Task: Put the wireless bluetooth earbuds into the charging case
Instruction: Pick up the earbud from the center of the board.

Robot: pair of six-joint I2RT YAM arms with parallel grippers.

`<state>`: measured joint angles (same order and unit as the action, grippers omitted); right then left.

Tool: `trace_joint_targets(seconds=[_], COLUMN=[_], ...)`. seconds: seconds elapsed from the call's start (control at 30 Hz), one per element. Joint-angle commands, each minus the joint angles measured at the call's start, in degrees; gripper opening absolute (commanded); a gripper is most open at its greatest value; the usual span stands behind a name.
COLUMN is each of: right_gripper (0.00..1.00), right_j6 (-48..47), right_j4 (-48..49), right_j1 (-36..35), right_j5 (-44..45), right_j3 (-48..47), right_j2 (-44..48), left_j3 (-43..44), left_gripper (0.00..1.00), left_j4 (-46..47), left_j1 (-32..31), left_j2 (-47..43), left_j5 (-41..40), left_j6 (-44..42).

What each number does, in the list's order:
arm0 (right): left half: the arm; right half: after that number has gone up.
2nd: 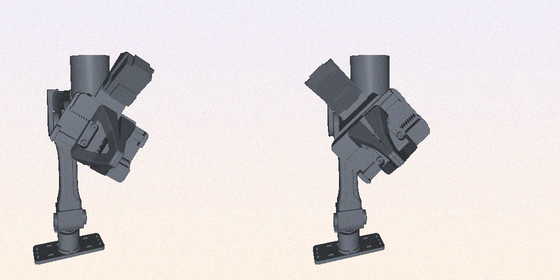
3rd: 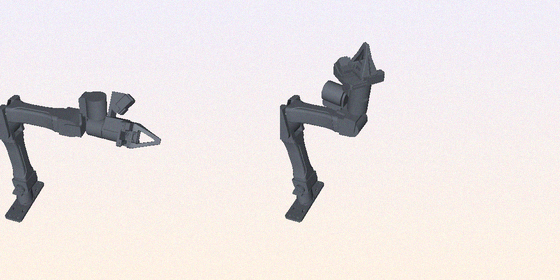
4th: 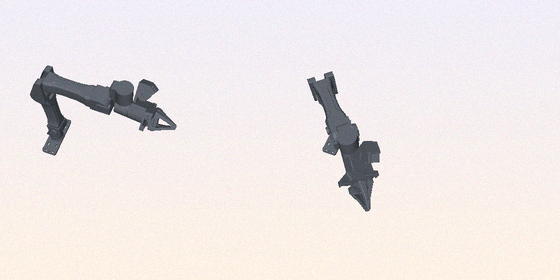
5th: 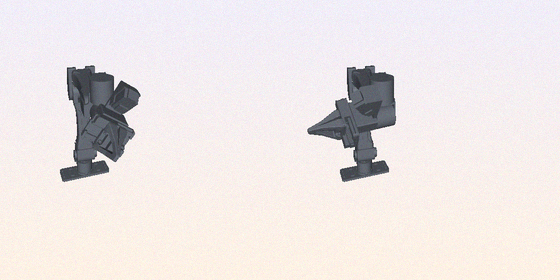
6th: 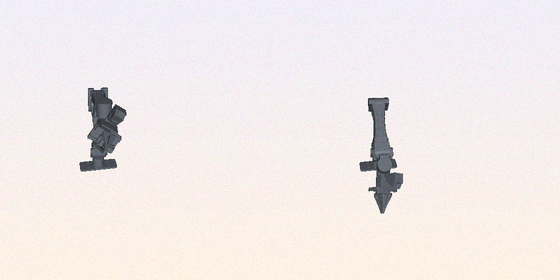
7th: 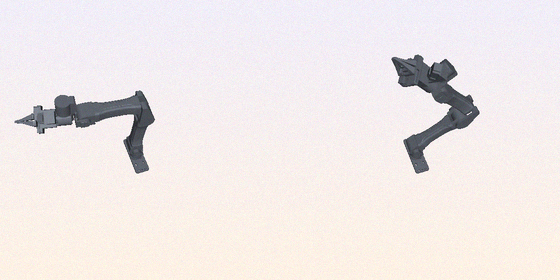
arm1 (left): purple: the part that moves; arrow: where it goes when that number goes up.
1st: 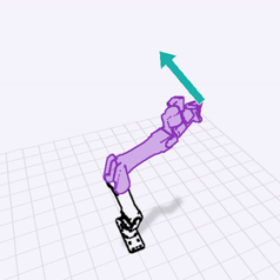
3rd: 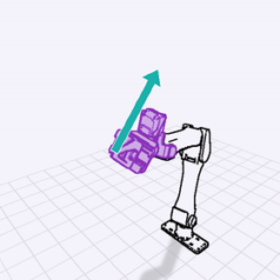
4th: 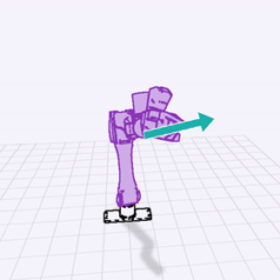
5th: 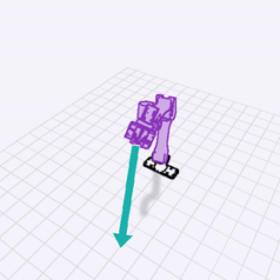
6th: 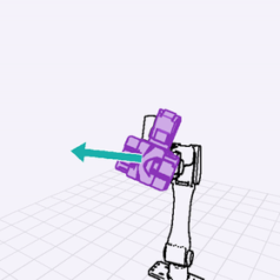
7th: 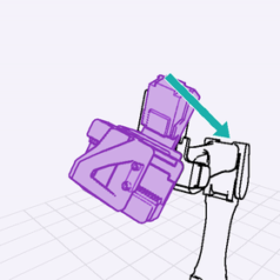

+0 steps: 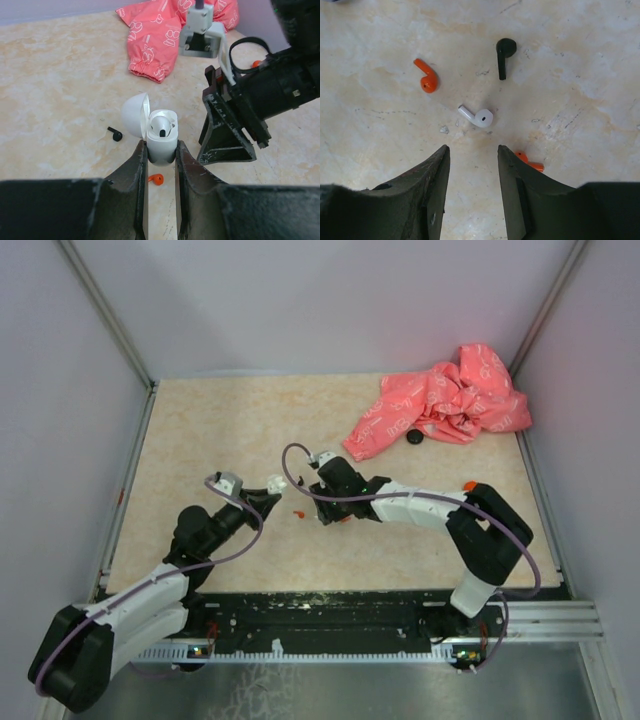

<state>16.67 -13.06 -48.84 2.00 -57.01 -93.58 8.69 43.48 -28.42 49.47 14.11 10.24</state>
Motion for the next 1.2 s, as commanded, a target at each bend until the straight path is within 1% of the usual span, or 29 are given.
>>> trace_joint_targets(seconds=[0.0, 0.1, 0.33, 0.43, 0.63, 0.87, 1.17], right_gripper=[0.43, 0.41, 0.37, 0.36, 0.3, 0.3, 0.3], right_j6=[4.89, 5.8, 8.64, 8.96, 9.16, 8.32, 4.26], right_j4=[0.08, -0.4, 3.16, 3.39, 2.94, 2.81, 0.79], right_j1=[0.47, 0.45, 1.08, 1.34, 1.38, 1.38, 1.06], right_j5=[2.9, 3.53, 3.19, 2.49, -0.14, -1.97, -2.64], right_j3=[-3.55, -4.6, -4.77, -5.13, -5.6, -7.38, -10.99], right_j2=[-4.3, -6.7, -8.51, -8.93, -9.4, -11.38, -13.12], left_j3=[-0.15, -0.15, -0.01, 0.03, 0.3, 0.38, 0.29], left_gripper=[0.01, 0.01, 0.01, 0.01, 0.01, 0.01, 0.01], left_j4=[0.46, 0.54, 0.53, 0.55, 0.85, 0.58, 0.2], left_j1=[-0.15, -0.18, -0.17, -0.14, -0.14, -0.16, -0.18], left_j2=[0.16, 0.59, 1.09, 1.24, 1.9, 1.8, 1.0], left_j5=[-0.71, -0.48, -0.08, 0.07, 0.46, 0.78, 0.48], left_j6=[-0.34, -0.46, -0.58, -0.56, -0.53, -0.57, -0.5])
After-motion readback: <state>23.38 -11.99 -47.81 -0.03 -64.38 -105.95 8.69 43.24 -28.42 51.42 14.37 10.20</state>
